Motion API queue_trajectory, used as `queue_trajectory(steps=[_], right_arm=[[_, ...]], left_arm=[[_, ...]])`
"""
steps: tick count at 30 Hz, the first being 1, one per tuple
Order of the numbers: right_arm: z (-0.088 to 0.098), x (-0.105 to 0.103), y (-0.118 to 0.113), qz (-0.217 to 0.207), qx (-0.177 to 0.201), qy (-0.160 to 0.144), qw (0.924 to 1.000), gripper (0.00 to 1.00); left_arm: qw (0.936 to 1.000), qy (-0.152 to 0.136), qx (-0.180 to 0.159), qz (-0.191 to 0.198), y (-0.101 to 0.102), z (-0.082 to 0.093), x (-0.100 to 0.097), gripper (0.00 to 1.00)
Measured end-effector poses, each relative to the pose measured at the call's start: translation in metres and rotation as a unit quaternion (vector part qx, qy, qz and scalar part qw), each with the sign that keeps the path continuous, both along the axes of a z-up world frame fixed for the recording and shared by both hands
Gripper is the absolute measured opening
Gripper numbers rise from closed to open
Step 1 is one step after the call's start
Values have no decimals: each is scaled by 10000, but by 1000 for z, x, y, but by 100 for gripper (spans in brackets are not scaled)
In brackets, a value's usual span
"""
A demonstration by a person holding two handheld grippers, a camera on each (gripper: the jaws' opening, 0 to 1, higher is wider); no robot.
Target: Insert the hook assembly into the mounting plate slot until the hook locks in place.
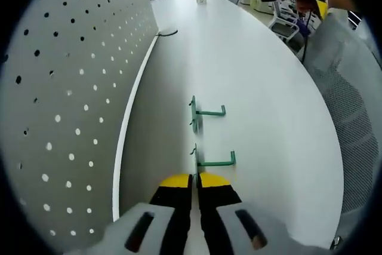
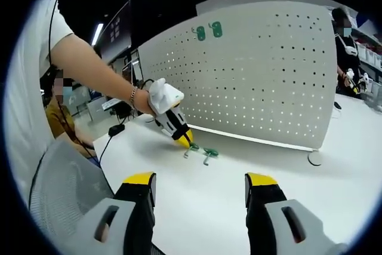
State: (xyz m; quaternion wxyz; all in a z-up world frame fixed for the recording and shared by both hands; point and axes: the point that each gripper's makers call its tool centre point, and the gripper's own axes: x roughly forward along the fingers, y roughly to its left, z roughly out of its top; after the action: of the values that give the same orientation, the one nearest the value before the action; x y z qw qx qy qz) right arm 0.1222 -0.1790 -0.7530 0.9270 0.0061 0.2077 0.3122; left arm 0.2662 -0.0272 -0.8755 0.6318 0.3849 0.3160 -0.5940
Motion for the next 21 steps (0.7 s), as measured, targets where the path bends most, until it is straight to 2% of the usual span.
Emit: queue_trajectory(steps=[10, 21], right_arm=[[-2, 1, 0, -4, -19, 22, 10000, 58], [2, 3, 5, 116, -124, -85, 9998, 60]], left_arm=[[9988, -280, -380, 137, -3, 20, 7, 3], [9951, -496, -777, 344, -8, 43, 9, 3]])
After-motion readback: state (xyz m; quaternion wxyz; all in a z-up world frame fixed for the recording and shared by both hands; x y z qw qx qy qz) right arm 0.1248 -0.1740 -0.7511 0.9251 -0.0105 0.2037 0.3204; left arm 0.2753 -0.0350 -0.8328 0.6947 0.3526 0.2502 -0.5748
